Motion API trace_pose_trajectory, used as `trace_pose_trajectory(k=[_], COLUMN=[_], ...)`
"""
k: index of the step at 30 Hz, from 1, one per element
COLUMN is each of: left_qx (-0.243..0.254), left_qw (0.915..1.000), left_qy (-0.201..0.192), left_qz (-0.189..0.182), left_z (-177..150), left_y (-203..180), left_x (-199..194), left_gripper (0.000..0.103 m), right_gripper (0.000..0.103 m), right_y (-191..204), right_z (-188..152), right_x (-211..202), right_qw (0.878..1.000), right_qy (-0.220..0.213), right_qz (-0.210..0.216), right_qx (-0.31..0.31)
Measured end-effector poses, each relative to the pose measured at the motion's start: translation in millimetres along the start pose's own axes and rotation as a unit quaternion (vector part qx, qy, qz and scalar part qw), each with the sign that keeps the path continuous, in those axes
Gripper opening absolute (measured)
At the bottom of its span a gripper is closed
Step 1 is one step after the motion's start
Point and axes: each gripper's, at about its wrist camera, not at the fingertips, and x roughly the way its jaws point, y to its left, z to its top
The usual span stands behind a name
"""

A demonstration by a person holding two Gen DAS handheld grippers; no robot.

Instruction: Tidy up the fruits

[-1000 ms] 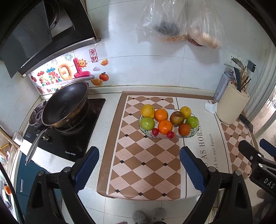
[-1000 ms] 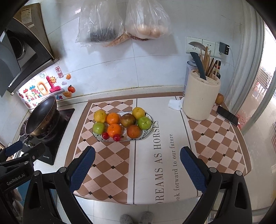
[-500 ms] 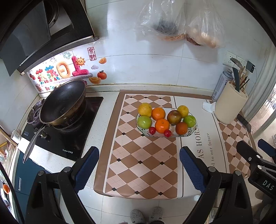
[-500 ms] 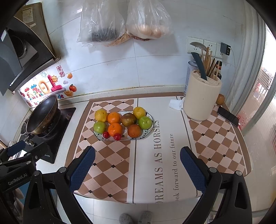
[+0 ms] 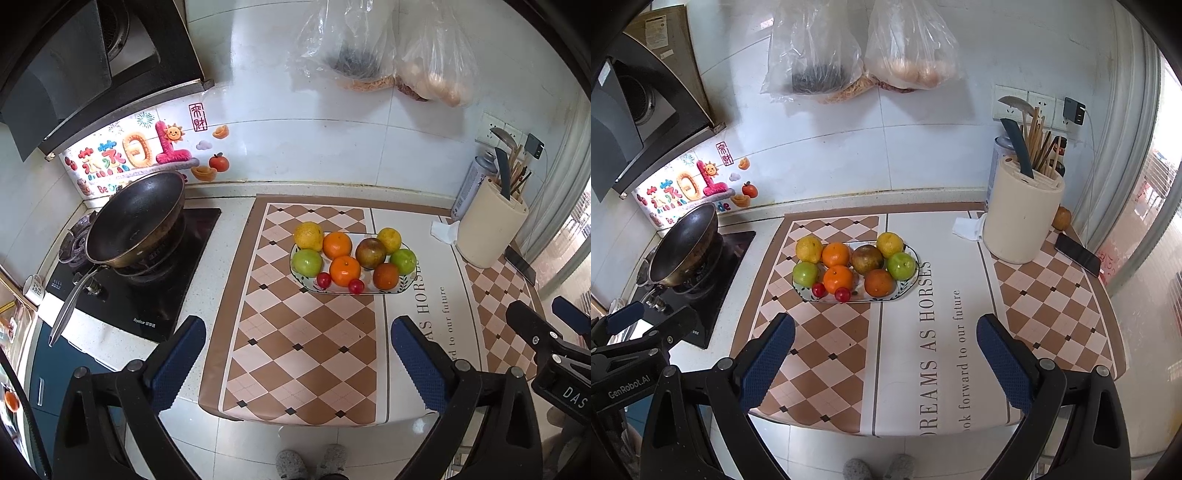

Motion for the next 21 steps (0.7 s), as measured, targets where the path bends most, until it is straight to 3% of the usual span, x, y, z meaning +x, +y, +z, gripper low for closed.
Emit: trace_pose_trajectory(k=[21], left_qx=[0.000], left_qw=[1.0000], left_qy=[-0.007], left_qz=[0.001], left_z=[-0.4], left_y=[1.7], left_x=[-7.6], left_gripper=[0.103], right_gripper=[0.103], right_y=[-4.7], right_z=[2.6], right_x=[-7.6], right_qw=[1.000], right_qy=[-0.007], right_qz=[-0.002], right_qx=[-0.012])
